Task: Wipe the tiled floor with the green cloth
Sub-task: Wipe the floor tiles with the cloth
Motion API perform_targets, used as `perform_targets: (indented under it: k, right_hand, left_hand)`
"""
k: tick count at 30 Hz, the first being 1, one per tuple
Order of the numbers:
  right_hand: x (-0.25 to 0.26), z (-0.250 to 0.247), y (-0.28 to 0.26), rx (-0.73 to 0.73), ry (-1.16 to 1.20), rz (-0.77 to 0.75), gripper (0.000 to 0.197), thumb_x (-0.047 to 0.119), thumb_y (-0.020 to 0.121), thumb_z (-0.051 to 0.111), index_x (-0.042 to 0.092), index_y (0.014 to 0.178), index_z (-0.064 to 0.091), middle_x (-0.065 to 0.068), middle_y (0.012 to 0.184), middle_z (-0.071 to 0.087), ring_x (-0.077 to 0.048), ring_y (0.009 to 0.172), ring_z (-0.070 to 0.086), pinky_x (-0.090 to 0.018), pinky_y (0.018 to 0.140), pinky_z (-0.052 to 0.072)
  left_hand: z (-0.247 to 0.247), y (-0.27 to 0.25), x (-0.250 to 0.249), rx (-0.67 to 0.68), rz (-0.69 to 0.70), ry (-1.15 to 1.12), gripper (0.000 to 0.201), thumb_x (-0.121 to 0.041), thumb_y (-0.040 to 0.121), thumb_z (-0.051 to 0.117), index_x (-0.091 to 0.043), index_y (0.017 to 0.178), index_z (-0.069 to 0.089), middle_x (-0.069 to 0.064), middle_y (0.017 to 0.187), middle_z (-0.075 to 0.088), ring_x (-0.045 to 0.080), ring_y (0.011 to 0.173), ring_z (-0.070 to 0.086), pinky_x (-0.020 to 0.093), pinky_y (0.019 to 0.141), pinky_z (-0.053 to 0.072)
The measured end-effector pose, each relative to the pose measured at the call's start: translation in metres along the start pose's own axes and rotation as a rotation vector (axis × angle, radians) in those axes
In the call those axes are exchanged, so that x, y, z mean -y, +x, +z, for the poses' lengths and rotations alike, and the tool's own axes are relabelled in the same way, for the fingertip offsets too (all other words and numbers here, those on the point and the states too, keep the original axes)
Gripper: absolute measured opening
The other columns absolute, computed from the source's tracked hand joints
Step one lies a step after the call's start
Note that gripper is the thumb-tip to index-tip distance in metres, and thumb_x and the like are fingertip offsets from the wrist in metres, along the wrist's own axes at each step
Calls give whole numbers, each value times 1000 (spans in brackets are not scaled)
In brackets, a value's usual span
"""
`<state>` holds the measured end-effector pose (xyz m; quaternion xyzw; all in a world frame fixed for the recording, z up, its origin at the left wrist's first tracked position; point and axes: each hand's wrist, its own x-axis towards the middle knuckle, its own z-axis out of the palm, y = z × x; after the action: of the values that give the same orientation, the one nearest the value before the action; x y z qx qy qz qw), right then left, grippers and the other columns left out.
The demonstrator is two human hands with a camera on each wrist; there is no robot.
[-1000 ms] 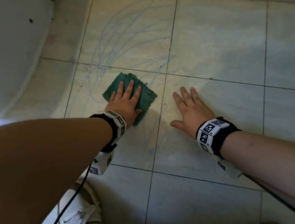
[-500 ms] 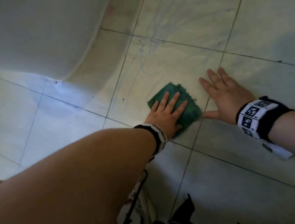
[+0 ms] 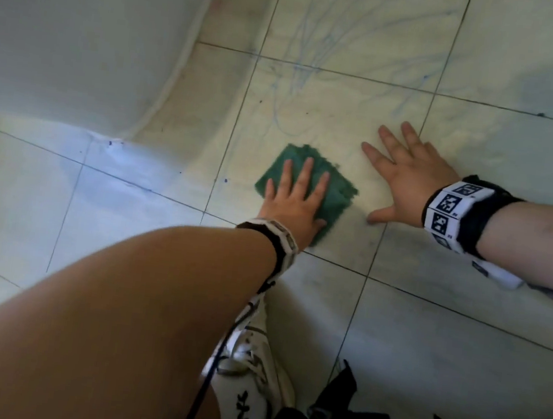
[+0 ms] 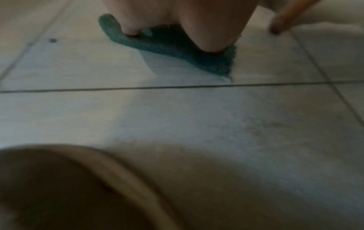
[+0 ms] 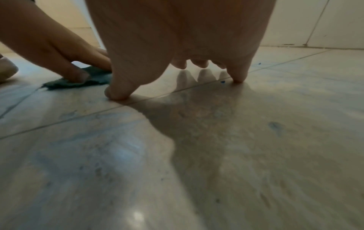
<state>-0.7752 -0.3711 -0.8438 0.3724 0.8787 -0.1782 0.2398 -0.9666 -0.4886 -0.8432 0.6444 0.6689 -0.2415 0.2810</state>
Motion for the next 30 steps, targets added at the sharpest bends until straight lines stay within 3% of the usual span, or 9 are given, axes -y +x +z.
perform_targets:
  k: [3, 5, 11, 14, 16, 22, 30]
  right_hand:
    - [5, -4, 4, 3, -16, -13, 129, 83, 67, 63, 32, 156, -15, -3, 164, -23, -34, 150, -20, -53, 122, 11]
    - [10, -6, 6, 7, -24, -29, 129, 83, 67, 63, 33, 156, -15, -3, 164, -22, -34, 150, -19, -54, 122, 12]
    - [21, -6, 13, 59, 10, -44, 128, 80, 67, 67, 34, 156, -13, 0, 164, -23, -32, 150, -19, -57, 122, 9]
    - [17, -2, 13, 44, 16, -38, 128, 82, 65, 65, 35, 156, -12, 1, 164, -21, -32, 151, -18, -56, 122, 9]
    - [16, -3, 13, 38, 15, -30, 130, 83, 64, 65, 34, 156, -13, 1, 164, -21, -33, 150, -18, -55, 122, 8]
    - [3, -7, 8, 33, 89, 128, 138, 87, 58, 66, 34, 155, -17, 1, 163, -25, -38, 149, -20, -57, 121, 7]
    - [-18, -12, 3, 18, 147, 218, 137, 82, 59, 71, 35, 156, -14, -2, 164, -22, -35, 151, -16, -55, 122, 11]
  left_hand:
    - [3, 1, -14, -4, 92, 20, 85, -55, 98, 43, -31, 155, -16, 3, 160, -30, 37, 146, -25, 60, 120, 1]
    - [2, 1, -1, -23, 53, -43, 87, -56, 97, 45, -33, 155, -14, 0, 160, -30, 33, 147, -25, 57, 121, 1]
    - [-6, -7, 99, -28, -579, -352, 91, -57, 96, 47, -28, 156, -16, 3, 163, -23, 35, 150, -13, 56, 119, 8]
    - [-2, -7, 99, -50, -649, -404, 88, -54, 98, 46, -27, 156, -14, 3, 163, -23, 36, 150, -13, 57, 119, 10]
    - [-2, -1, 82, -64, -596, -369, 87, -53, 98, 45, -25, 156, -14, 5, 162, -24, 37, 149, -15, 59, 119, 10]
    - [-20, 22, 20, -46, -223, -194, 88, -54, 99, 42, -25, 154, -20, 7, 159, -32, 39, 146, -24, 59, 117, -1]
    - [-47, 52, -41, -8, -13, -49, 87, -54, 99, 43, -27, 155, -18, 4, 159, -33, 39, 145, -26, 60, 117, -3]
